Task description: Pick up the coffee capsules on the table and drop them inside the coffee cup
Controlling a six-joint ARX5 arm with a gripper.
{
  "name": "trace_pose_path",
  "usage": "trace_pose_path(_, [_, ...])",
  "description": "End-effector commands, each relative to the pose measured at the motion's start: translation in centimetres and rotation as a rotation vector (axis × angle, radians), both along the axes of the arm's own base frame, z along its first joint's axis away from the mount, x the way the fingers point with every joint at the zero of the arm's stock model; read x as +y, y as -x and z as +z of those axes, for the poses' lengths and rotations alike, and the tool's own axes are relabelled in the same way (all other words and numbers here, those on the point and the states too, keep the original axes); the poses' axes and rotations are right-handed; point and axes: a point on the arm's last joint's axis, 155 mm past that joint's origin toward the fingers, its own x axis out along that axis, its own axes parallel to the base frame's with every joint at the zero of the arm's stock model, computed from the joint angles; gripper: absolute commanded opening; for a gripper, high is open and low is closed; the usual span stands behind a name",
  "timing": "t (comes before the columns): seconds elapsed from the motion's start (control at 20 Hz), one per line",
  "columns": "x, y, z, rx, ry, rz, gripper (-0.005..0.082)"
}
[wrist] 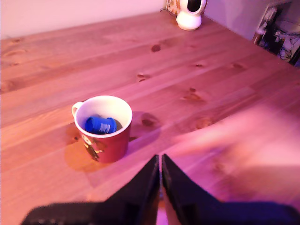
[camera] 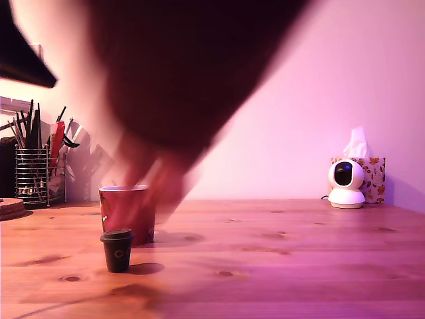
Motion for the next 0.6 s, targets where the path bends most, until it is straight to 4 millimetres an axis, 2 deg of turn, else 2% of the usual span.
trace_pose_path(0.0, [0.3,0.5,0.1,-0.02,0.017,0.007,-0.0024])
trace_pose_path(0.35, [1.0,2.4,4.3,-0.172,0.073,0.005,-0.0024])
trace_pose_path(0.45, [1.1,2.7,4.7,-0.188,0.078,0.005,-0.0024])
trace_pose_path(0.55, [1.1,2.9,4.2,-0.174,0.064,-0.003,-0.0024])
